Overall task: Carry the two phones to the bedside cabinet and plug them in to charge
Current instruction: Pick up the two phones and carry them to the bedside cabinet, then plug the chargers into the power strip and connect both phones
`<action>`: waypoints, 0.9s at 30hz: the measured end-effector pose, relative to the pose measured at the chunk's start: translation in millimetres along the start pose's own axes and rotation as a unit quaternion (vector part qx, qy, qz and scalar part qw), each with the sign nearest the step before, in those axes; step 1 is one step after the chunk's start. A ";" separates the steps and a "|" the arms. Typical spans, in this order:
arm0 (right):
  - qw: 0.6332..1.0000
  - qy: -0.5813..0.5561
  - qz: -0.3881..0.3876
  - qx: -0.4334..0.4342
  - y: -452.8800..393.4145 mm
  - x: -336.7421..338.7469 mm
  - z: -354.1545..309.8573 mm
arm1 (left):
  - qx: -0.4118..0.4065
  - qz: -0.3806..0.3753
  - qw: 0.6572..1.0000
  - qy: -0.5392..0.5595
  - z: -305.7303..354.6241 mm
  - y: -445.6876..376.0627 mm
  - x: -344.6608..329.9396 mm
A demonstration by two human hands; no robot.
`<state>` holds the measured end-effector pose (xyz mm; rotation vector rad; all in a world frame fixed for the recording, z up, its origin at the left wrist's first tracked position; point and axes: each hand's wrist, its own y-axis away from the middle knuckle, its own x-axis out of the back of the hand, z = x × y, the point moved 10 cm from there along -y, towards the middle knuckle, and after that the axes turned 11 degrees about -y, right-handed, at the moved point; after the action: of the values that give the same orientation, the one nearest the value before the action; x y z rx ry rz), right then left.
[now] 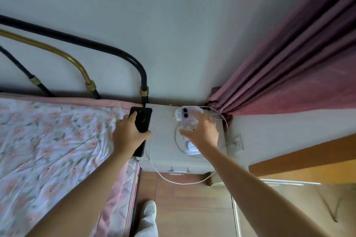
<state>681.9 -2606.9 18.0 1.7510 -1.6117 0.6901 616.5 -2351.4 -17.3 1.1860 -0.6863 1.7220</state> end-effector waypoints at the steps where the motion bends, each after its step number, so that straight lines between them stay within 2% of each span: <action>1: 1.000 0.004 -0.005 -0.003 -7.2 -6.6 1.9 | 0.007 -0.009 1.000 0.012 -3.4 -6.9 -9.8; 6: 0.999 0.021 -0.043 -0.020 -43.1 -40.2 16.3 | 0.031 -0.061 0.998 0.011 -19.3 -29.4 -62.5; 11: 0.997 0.026 -0.063 -0.034 -76.9 -77.7 40.5 | 0.015 -0.078 0.997 -0.020 -24.0 -38.0 -107.2; 18: 0.991 0.043 -0.110 -0.060 -90.3 -156.5 107.3 | 0.018 -0.133 0.991 -0.024 -37.4 -54.9 -195.3; 27: 0.989 0.052 -0.122 -0.073 -101.1 -233.4 169.4 | 0.045 -0.106 0.992 -0.044 -74.9 -88.2 -267.2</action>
<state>749.6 -2580.6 -278.9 1.7371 -1.3167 0.5238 698.5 -2349.1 -296.7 1.3533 -0.5172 1.5443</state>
